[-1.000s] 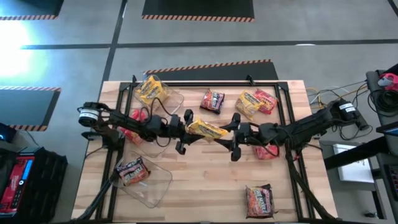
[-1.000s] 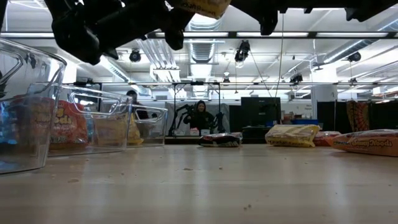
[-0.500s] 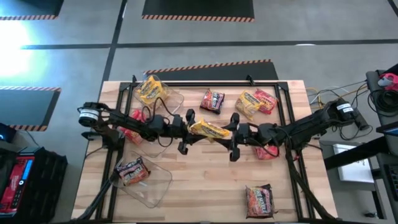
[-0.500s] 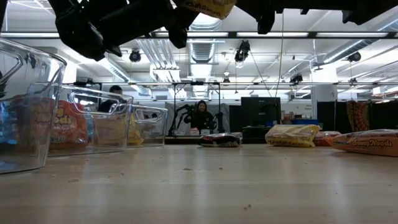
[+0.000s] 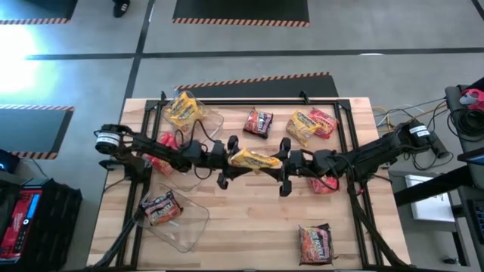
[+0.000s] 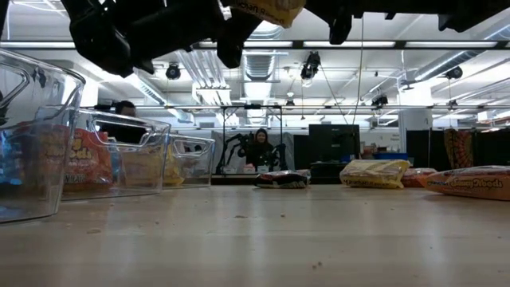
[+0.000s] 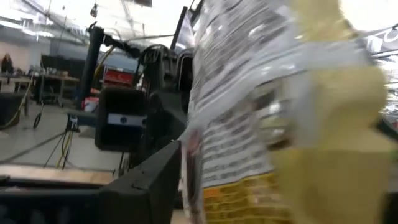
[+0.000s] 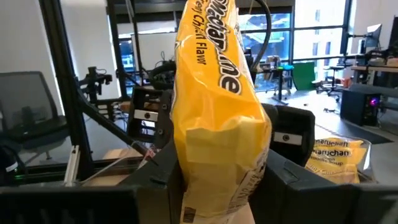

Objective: Sort Maruchan noodles
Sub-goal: Put the yellow noodles pack into the top transparent bin

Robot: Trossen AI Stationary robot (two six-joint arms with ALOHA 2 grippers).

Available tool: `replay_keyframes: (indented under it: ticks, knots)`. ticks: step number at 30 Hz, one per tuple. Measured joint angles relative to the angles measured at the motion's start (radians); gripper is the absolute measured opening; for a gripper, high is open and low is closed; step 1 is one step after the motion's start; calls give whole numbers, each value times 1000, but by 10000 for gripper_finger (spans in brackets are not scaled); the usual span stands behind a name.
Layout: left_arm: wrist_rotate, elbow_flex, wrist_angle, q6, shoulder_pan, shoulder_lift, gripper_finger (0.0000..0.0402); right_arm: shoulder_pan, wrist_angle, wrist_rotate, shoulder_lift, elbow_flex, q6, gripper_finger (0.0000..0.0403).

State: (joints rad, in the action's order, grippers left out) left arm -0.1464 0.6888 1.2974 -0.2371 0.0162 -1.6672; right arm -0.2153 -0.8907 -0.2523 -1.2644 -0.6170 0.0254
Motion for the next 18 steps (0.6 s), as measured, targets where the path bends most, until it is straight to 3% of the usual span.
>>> replay_keyframes:
  ticks: [9, 18]
  knots:
    - [1, -3, -169, 39, -42, 49, 252, 0, 138, -44, 55, 0, 12, 114]
    - [9, -5, -600, 115, -78, 223, 260, 4, 525, -140, 211, 0, 117, 114]
